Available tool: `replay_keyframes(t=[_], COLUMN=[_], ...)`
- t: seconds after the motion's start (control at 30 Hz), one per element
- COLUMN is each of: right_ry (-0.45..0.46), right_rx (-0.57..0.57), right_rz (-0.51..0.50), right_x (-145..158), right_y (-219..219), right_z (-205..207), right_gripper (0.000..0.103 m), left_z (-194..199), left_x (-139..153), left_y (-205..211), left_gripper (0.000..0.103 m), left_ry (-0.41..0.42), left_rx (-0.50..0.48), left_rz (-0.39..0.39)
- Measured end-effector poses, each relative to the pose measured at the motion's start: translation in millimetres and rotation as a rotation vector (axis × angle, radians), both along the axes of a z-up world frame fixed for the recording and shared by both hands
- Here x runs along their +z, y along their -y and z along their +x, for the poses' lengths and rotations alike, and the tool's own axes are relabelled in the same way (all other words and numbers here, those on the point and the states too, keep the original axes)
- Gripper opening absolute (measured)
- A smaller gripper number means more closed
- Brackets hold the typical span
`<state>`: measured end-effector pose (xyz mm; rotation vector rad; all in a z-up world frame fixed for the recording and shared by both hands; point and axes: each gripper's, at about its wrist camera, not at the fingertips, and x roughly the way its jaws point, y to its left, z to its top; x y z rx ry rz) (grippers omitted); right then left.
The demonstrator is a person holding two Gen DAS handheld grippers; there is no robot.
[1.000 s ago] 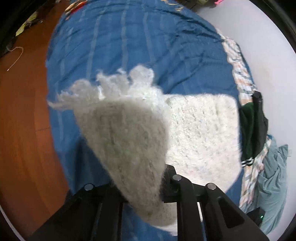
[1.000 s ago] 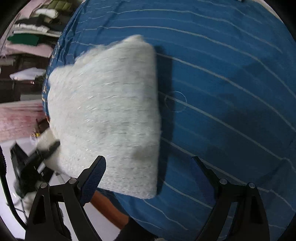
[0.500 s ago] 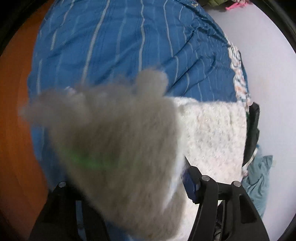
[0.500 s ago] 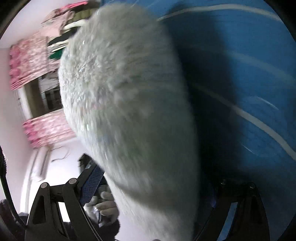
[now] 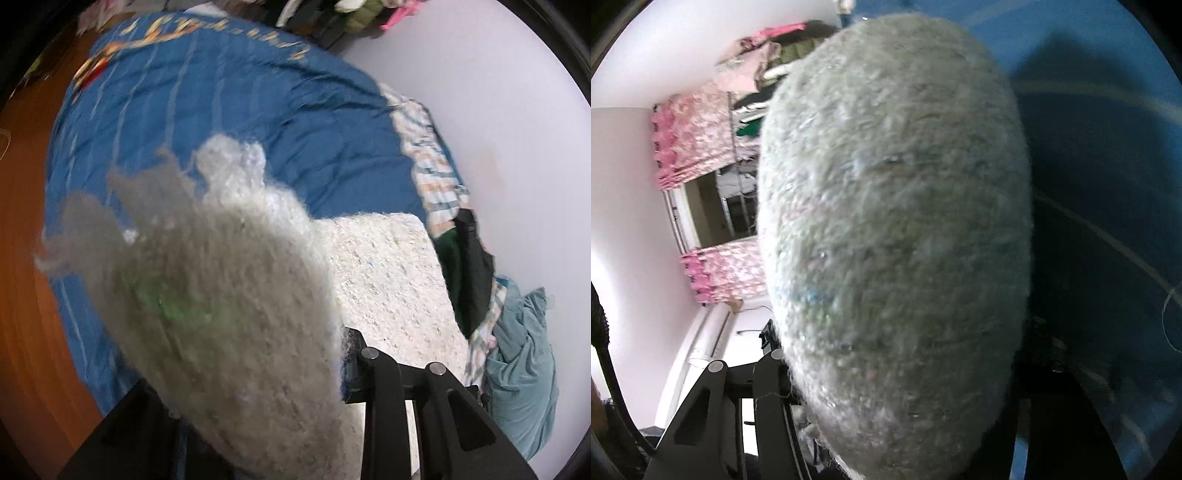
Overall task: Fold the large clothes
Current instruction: 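Carry the folded cardigan with both tools onto the checked sheet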
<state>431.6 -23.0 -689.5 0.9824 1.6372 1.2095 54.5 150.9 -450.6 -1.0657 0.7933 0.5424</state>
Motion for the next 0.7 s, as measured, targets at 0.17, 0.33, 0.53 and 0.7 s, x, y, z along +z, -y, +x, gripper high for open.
replay_keyframes(t=[0.17,0.33,0.53,0.7], right_ry=[0.065,0.131,0.240,0.286], right_rx=[-0.041,-0.103,-0.220,-0.311], right_rz=[0.034,0.057,0.054,0.022], right_x=[55,123,192,195], right_y=[7,22,59,100], right_z=[38,108,237,350], right_gripper=[0.060,0.060,0.060,0.060], left_z=[51,161,342,478], left_x=[52,112,143,123], left_y=[-2,-5,3,26], left_gripper=[0.025,0.025,0.025,0.025], left_ry=[0.048,0.141,0.244,0.280], left_rx=[-0.057,-0.131,-0.245,-0.348], left_rz=[0.038,0.057,0.047,0.052])
